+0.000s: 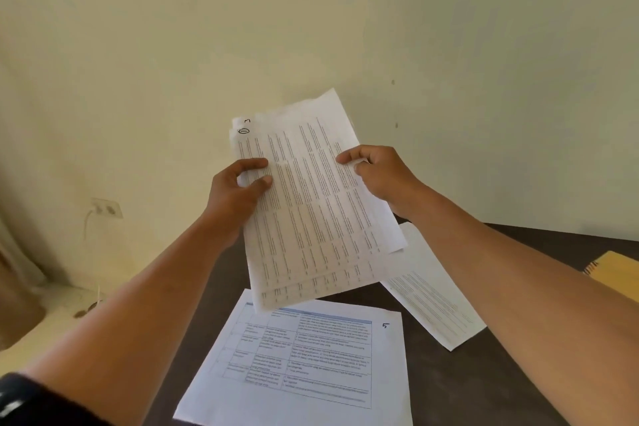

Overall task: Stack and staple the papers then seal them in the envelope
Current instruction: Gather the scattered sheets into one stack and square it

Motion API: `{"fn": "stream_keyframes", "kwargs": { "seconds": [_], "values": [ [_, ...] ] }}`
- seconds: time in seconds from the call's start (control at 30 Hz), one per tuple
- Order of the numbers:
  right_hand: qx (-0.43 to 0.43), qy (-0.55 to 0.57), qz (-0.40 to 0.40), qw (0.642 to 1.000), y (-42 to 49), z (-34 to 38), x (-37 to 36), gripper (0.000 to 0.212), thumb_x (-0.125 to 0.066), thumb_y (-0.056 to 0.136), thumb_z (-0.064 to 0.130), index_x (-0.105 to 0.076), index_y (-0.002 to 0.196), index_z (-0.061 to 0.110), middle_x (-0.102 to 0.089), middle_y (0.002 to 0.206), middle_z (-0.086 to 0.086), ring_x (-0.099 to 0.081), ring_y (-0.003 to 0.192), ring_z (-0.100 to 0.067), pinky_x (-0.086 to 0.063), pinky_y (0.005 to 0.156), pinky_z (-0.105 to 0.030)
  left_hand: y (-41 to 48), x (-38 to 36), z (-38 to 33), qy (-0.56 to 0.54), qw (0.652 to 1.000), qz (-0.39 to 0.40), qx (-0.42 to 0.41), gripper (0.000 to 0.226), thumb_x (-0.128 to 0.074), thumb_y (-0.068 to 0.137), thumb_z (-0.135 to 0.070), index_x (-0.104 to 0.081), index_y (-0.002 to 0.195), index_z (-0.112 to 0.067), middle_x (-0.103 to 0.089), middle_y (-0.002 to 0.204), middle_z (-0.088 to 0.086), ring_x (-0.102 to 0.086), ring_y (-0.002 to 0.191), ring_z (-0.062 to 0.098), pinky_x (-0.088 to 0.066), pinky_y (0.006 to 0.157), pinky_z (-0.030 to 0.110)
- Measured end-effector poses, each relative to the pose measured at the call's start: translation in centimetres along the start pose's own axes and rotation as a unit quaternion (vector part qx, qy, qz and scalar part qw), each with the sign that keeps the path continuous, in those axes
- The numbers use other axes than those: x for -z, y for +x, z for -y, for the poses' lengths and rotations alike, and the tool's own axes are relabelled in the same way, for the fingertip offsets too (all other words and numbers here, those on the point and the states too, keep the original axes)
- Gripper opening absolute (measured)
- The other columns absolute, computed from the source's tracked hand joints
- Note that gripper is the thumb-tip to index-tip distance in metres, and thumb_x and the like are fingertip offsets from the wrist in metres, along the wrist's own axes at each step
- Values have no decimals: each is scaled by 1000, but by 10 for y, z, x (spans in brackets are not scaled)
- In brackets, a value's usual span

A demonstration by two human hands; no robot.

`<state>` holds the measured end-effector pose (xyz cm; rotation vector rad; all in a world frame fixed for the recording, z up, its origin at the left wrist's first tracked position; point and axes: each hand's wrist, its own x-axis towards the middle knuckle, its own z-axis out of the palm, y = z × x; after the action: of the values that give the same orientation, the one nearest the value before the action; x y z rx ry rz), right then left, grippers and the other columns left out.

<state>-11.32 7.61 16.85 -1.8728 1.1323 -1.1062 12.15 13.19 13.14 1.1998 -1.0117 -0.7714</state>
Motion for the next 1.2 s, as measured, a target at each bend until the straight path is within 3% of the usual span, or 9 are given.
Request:
{"fn": "stream_keyframes", "kwargs": {
  "seconds": [0.13, 0.2, 0.37, 0.47, 0.57, 0.7, 0.87, 1.03, 1.2],
  "values": [
    [-25, -4, -11, 1000, 2, -15, 8, 37, -41, 101, -1, -72, 115, 13, -61, 135, 4, -60, 119, -19, -49, 80, -10, 2, -18, 11, -17, 999, 36, 28, 29, -73, 90, -9, -71, 117, -19, -68, 120, 8, -76, 86, 22, -63, 69, 36],
    [-42, -1, -5, 999, 3, -30, 14, 39, -41, 99, -3, -72, 116, 14, -61, 135, 3, -60, 109, -9, -42, 75, -9, 2, -28, 21, -5, 999, 32, 40, 30, -75, 88, -11, -72, 116, -21, -66, 123, 8, -77, 85, 22, -64, 69, 37],
    [-132, 10, -29, 991, -7, -90, 44, 24, -50, 101, 11, -71, 110, 18, -66, 101, -9, -55, 67, -14, -44, 58, -23, 2, -55, 50, 6, 998, 29, 58, 34, -78, 86, -14, -71, 118, -23, -66, 123, 6, -76, 82, 19, -63, 66, 32],
    [-178, -74, -65, 979, -16, -136, 71, 13, -56, 98, 18, -68, 101, 21, -70, 103, -4, -65, 87, -19, -48, 71, -29, 4, -70, 63, -21, 994, 38, 99, 34, -78, 86, -15, -72, 117, -26, -63, 127, 5, -76, 89, 23, -64, 74, 41],
    [-234, -270, 10, 934, -30, -191, 100, 10, -68, 89, 33, -65, 98, 33, -66, 113, 5, -61, 110, -23, -51, 91, -38, 6, -84, 74, -41, 990, 58, 125, 34, -78, 85, -15, -72, 116, -26, -64, 128, 7, -76, 89, 26, -64, 75, 46],
    [-297, -345, 112, 883, -34, -281, 121, 31, -72, 65, 64, -64, 88, 44, -68, 110, 10, -65, 102, -22, -56, 92, -46, 6, -103, 87, -61, 981, 84, 163, 33, -76, 88, -14, -71, 119, -22, -68, 122, 11, -77, 87, 28, -63, 78, 49],
    [-269, -399, 94, 872, -49, -236, 107, 20, -74, 85, 39, -65, 103, 39, -65, 111, 7, -64, 96, -17, -57, 87, -35, 1, -121, 102, -85, 971, 93, 204, 30, -73, 90, -13, -70, 119, -20, -72, 117, 14, -76, 91, 32, -61, 83, 53],
    [-244, -335, 59, 908, -63, -234, 105, 14, -72, 90, 35, -71, 102, 29, -72, 106, 3, -69, 89, -17, -58, 80, -32, -9, -131, 106, -90, 965, 97, 227, 31, -73, 90, -12, -70, 120, -18, -73, 112, 14, -76, 87, 31, -64, 72, 44],
    [-268, -33, 16, 963, -73, -194, 119, 23, -78, 86, 26, -70, 106, 34, -65, 111, -1, -65, 100, -25, -53, 74, -38, -18, -133, 103, -111, 955, 113, 250, 30, -73, 89, -11, -71, 118, -20, -75, 109, 16, -76, 88, 34, -63, 68, 43]
  ]
}}
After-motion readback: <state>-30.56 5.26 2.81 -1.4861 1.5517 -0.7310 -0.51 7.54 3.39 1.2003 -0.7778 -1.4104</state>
